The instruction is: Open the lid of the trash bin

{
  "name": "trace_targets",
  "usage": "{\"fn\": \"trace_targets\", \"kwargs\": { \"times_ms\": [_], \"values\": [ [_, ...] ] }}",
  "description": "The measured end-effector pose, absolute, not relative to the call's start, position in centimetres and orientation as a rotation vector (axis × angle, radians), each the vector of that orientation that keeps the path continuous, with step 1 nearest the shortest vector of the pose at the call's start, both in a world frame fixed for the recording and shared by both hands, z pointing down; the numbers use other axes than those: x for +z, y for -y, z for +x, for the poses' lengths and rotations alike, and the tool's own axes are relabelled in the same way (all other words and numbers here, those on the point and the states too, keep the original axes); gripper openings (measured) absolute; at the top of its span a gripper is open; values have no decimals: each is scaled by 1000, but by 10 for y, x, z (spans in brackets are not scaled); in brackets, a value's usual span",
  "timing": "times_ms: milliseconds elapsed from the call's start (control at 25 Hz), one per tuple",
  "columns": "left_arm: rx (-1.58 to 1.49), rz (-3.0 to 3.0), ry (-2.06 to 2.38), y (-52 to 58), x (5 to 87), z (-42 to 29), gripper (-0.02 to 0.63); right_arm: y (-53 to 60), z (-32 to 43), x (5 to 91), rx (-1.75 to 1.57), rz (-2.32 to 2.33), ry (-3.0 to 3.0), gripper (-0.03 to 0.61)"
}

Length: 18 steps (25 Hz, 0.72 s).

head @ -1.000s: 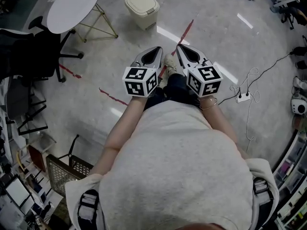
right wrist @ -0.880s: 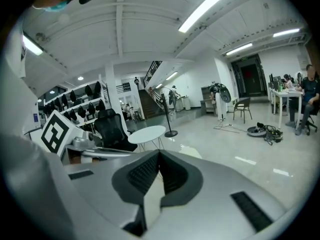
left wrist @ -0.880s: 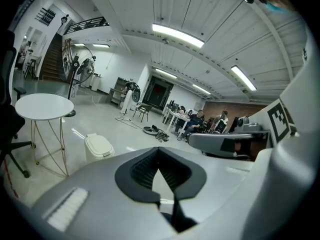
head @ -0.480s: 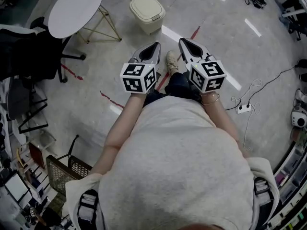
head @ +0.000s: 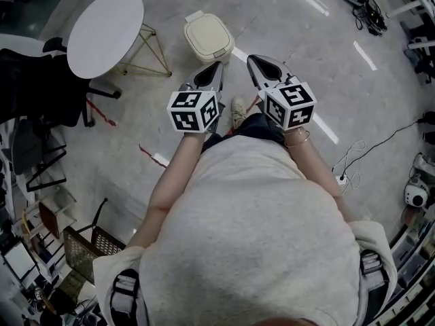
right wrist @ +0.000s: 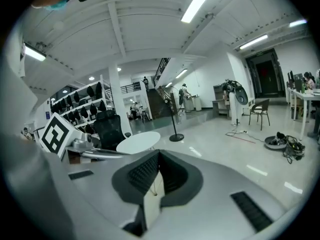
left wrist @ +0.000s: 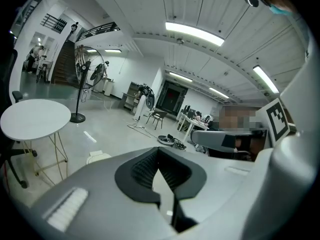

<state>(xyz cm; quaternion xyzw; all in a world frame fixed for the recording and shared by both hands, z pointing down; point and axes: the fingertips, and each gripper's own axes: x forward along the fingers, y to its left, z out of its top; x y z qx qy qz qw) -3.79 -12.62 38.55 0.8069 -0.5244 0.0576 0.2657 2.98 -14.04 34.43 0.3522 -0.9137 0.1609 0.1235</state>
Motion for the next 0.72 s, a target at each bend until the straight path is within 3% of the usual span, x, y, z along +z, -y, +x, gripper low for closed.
{"fn": "trace_targets", "kwargs": {
  "times_ms": [320,720],
  "values": [
    [163,2110,1472,195,391,-27,9,212,33,351,524,918,2684,8],
    [220,1986,1480,196,425,-46,9,231,11,383,633,825,2661,8]
  ]
}}
